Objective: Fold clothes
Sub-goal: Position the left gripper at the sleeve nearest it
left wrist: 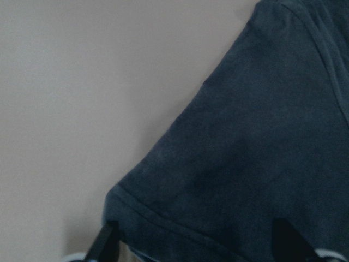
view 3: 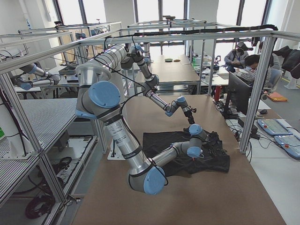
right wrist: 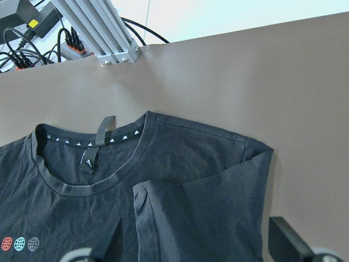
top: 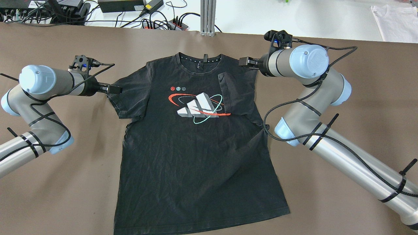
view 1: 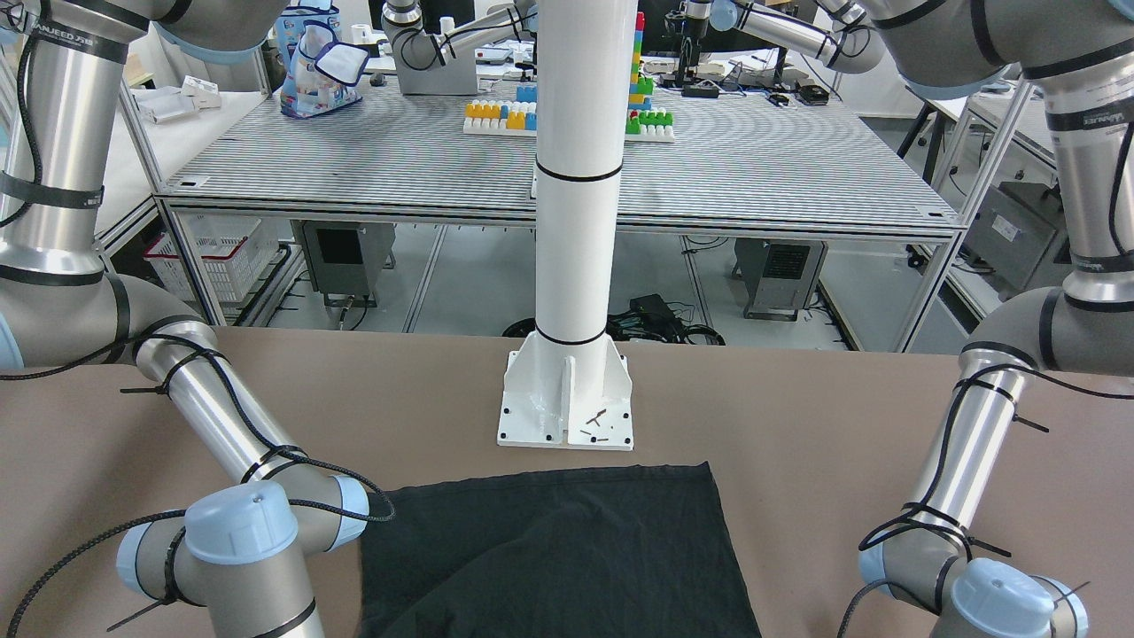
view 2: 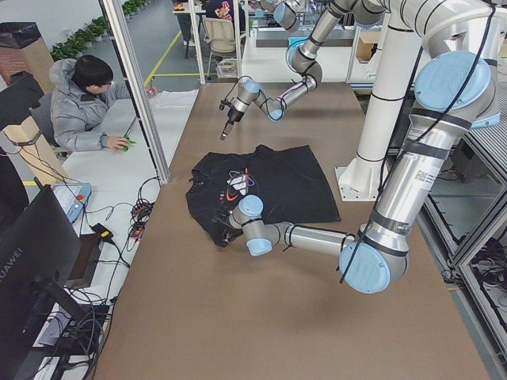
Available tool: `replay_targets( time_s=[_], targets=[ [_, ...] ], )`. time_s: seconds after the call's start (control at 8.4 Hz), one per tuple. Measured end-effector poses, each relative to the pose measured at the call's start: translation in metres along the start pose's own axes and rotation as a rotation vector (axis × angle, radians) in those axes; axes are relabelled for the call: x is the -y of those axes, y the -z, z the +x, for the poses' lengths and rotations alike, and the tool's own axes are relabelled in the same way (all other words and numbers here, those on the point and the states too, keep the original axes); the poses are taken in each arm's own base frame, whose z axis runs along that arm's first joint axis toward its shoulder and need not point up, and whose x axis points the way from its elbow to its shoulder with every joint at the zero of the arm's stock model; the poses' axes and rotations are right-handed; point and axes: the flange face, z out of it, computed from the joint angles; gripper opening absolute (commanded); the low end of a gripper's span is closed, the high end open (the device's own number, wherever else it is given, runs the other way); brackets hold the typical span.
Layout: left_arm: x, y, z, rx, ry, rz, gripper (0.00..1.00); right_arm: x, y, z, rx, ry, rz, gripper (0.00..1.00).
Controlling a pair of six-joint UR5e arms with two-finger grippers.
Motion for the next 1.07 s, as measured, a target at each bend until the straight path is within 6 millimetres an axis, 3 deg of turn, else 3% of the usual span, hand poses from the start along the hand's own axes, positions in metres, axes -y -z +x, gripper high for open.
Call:
replay_targets(
  time_s=[0.71,0.83,0.95,1.07],
  targets=[
    [0.012,0.004,-0.017,0.032,0.016,0.006,1.00,-0.003,0.012,0.002,0.014,-0.001,0.007,0.94],
    [0.012,0.001,-0.021,0.043,0.017,0.002,0.89,-0.004,0.012,0.003,0.013,0.000,0.007,0.94],
    [0.011,-0.003,-0.024,0.051,0.018,-0.003,0.42,-0.004,0.012,0.005,0.011,0.000,0.006,0.94],
    [0.011,-0.005,-0.025,0.054,0.019,-0.006,0.09,-0.005,0.012,0.008,0.008,0.000,0.005,0.94]
  ],
)
